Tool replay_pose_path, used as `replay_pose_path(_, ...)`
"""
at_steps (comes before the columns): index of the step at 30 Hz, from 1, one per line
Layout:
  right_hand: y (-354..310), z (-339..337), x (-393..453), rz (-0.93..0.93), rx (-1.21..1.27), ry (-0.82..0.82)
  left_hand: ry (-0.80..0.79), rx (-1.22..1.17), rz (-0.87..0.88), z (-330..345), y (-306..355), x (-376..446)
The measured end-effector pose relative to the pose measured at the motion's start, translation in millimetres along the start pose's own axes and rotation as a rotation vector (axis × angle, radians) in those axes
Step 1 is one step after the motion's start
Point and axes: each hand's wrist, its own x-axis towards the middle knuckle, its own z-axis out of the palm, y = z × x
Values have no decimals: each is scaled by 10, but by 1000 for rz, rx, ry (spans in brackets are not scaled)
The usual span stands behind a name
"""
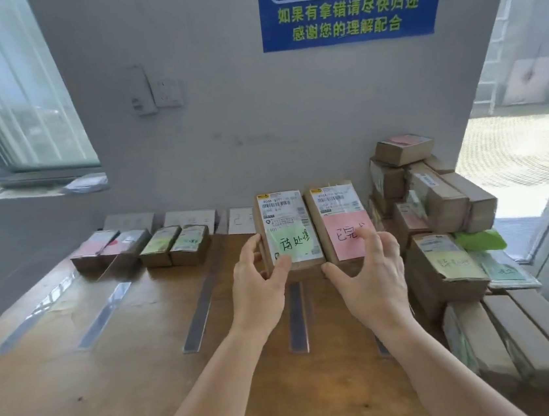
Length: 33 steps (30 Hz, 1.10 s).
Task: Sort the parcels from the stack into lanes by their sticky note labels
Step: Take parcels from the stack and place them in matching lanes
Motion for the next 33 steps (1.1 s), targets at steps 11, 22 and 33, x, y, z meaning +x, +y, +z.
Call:
replay_pose_path(11, -752, 672, -167, -41, 51, -58, 63, -51, -38, -952, -263, 271)
replay_pose_path(22, -877, 1672, 420, -25, 65, -127, 67, -97, -116, -1239, -732, 1209)
replay_pose_path(33, -497, 2918, 1231, 226, -63, -279, 91, -69, -225, -1281, -1247, 2386)
